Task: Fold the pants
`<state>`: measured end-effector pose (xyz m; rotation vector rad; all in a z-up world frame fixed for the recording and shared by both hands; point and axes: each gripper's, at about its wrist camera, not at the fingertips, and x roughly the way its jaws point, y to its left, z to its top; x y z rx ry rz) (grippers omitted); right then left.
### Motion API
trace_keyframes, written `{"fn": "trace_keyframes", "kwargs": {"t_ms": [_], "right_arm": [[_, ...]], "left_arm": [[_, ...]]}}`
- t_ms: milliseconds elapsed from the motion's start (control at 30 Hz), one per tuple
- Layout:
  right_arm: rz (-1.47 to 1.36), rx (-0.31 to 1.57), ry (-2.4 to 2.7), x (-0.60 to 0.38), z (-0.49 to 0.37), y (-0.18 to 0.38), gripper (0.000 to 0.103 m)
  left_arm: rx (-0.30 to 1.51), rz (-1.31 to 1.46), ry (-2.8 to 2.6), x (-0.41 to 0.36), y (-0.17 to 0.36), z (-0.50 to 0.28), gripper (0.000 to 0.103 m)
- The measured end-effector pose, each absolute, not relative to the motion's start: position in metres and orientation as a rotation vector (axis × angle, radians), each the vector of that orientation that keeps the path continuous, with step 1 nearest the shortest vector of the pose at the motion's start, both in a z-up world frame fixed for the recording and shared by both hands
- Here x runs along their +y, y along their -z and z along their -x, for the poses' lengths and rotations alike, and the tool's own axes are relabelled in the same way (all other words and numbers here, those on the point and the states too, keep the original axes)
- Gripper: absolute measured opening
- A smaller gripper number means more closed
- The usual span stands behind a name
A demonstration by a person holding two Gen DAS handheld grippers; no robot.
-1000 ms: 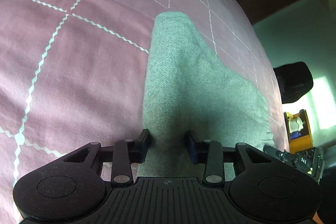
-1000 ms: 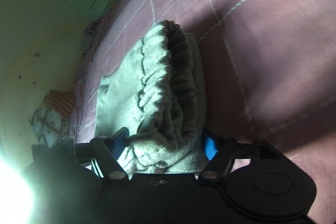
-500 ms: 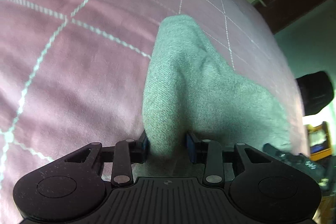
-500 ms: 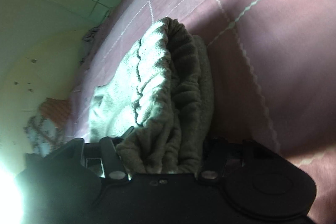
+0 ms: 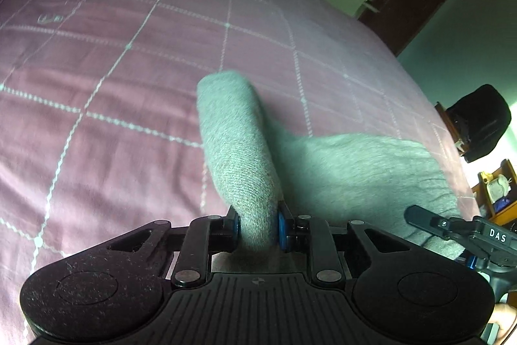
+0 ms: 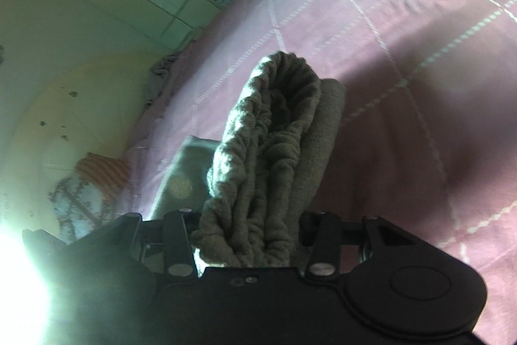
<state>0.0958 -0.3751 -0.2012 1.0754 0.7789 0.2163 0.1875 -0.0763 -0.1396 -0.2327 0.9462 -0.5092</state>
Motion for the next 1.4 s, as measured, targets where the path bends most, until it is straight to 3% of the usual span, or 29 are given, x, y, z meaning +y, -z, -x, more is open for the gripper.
{"fn": "trace_keyframes", "kwargs": {"t_ms": [300, 733, 1000, 1400], "right_arm": [[-1.069, 0.671, -0.269, -0.382, -0.106, 0.17, 0.044], [-1.03, 0.589, -0.3, -0.405, -0.194, 0.152, 0.044], [-1.009, 0.61, -0.292, -0.409, -0.24, 0.168, 0.044], [-1.009, 0.728, -0.224, -0.409, -0.27, 0.225, 0.045]], "left_arm": [[0.844, 0.237, 0.513, -0.08, 0.101, -0.201, 0.022], [0.766, 0.173, 0.434, -0.108, 0.076, -0.292, 0.022], [0.779, 0.123, 0.374, -0.129, 0.094, -0.334, 0.022], [0.845, -0.049, 0.302, -0.152, 0.163, -0.352, 0.025]]}}
